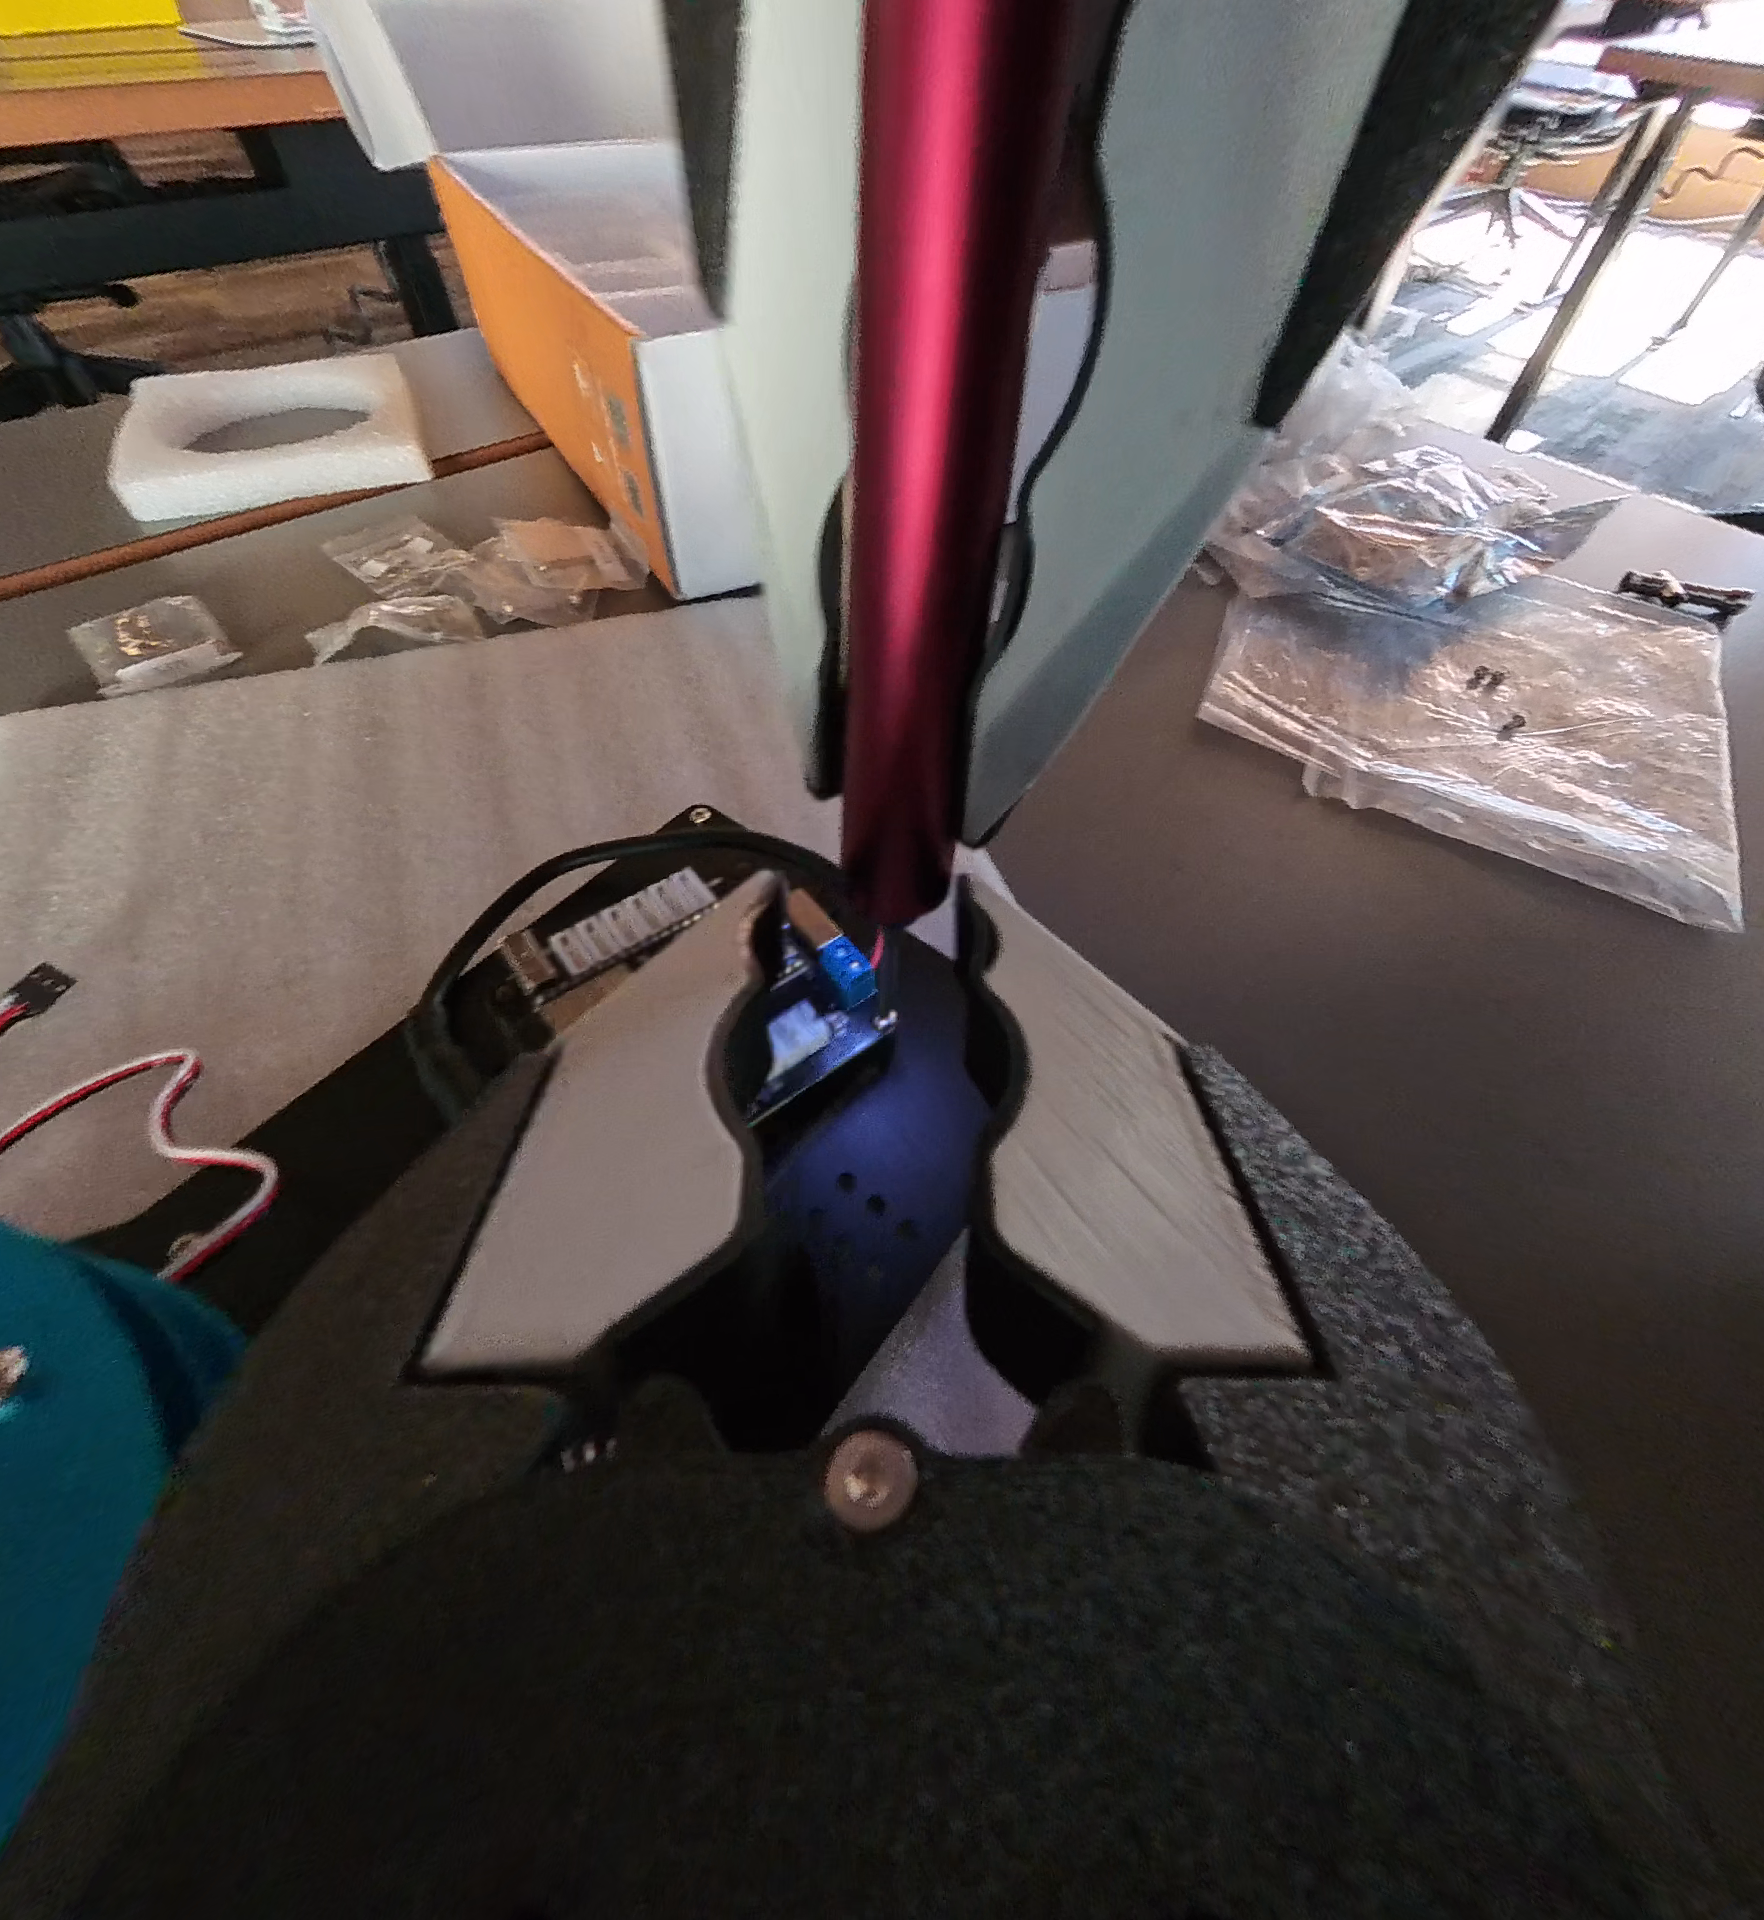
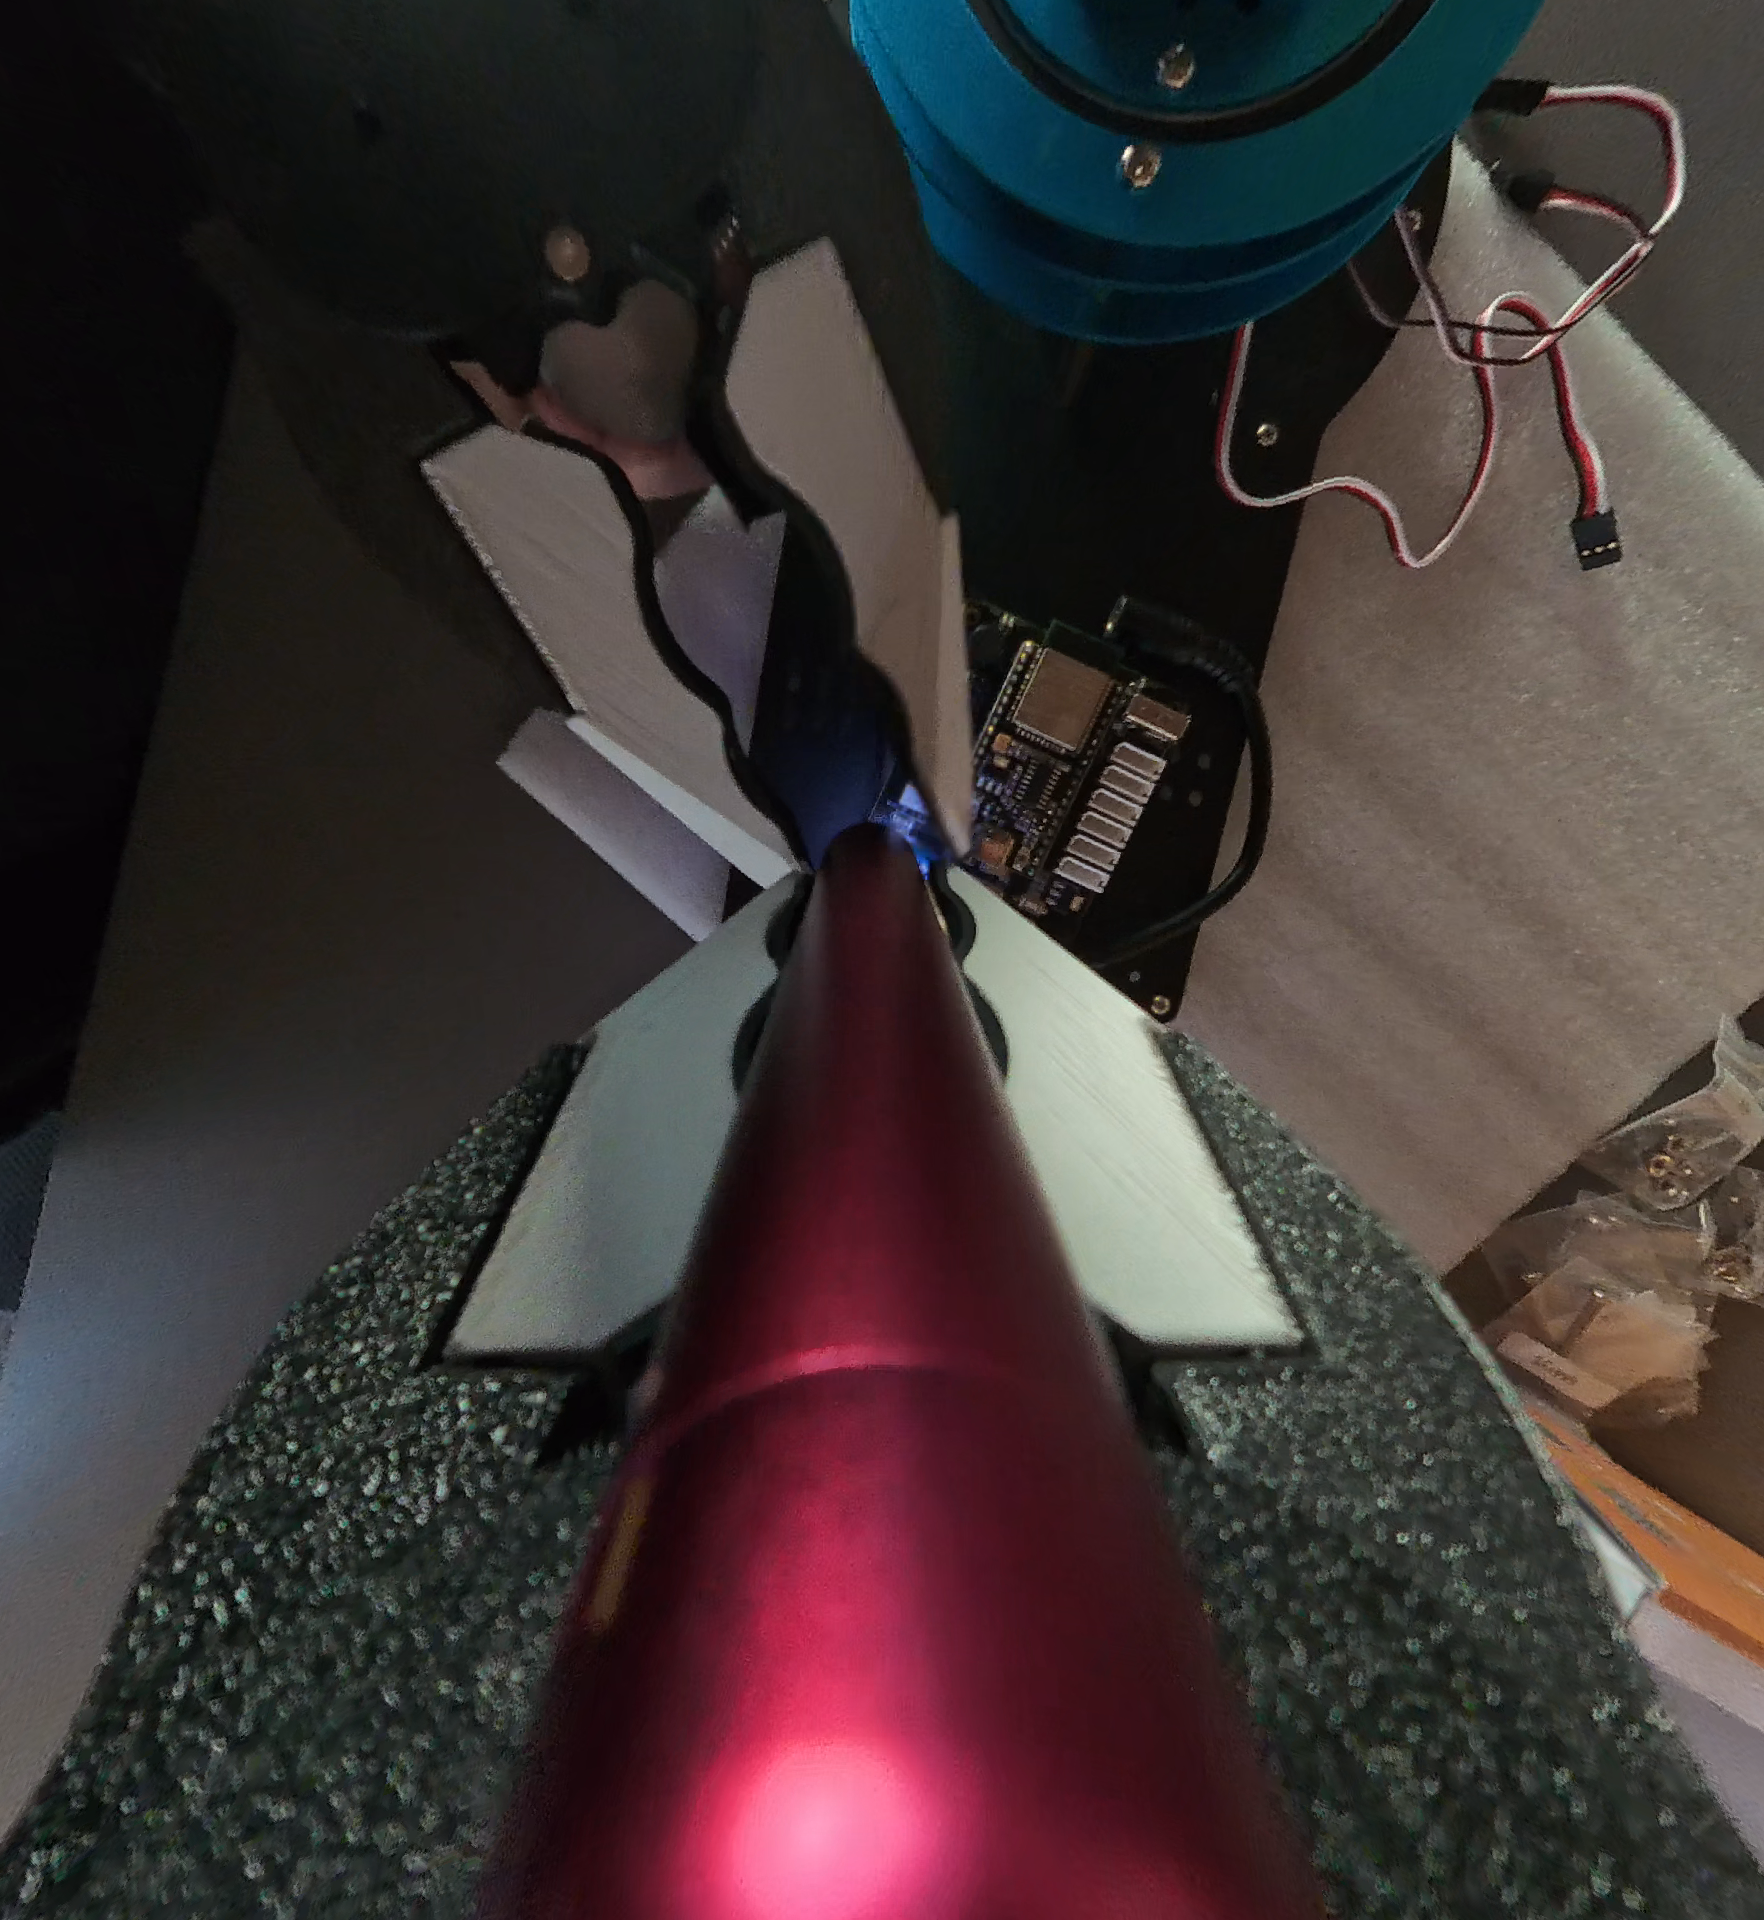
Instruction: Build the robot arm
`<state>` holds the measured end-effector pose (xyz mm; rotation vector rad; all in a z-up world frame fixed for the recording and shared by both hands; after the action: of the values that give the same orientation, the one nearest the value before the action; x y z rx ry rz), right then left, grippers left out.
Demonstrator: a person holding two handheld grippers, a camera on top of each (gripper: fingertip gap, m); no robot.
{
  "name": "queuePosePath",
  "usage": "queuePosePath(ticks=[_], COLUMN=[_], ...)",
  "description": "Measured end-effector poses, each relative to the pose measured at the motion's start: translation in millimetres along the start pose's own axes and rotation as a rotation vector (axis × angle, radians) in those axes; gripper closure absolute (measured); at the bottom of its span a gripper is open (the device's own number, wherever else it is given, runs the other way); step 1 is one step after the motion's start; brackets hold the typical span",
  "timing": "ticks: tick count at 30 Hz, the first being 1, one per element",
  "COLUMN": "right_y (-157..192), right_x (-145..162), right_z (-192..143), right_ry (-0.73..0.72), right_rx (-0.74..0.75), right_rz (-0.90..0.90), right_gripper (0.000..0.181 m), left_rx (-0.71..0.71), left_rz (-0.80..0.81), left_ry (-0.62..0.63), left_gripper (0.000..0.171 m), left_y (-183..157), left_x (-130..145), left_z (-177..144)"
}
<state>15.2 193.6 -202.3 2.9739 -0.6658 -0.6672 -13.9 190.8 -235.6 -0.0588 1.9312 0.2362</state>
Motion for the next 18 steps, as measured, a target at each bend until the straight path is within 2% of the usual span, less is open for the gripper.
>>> queuePosePath(ticks=[5,8,11,15,18], right_y=[2.9,1.2,-1.7,-10.6,-12.7], right_x=[3.7,2.2,1.7,29.3,49.8], right_z=[-1.3,-9.7,-31.9,-51.8,-54.5], right_ry=[-0.103,-0.203,-0.329,-0.444,-0.596], right_rx=[0.024,0.044,0.083,0.269,0.349], right_rz=[0.069,0.125,0.189,0.27,0.365], right_gripper=[0.159,0.16,0.16,0.16,0.16], left_rx=[-0.063,-0.101,-0.137,-0.181,-0.212], left_rz=[-0.019,-0.012,-0.008,-0.038,-0.047], left_ry=[0.073,0.127,0.183,0.222,0.267], left_gripper=[0.1,0.095,0.085,0.078,0.07], left_y=[10.6,11.7,12.3,15.8,17.9], left_x=[10.4,19.8,24.7,27.7,31.6], left_z=[-15.8,-18.5,-15.4,-9.2,-2.7])
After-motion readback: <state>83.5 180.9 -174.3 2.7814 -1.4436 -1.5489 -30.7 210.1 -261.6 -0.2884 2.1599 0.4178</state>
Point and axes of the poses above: each gripper's, where its closed fingertips meet, z out along the fingers, x out of its underside, y = z × x across the jaws, the point moved 3 cm from there along -z, back along the fingers, and after that the axes turned 11 degrees about z, right-handed, at the moved point
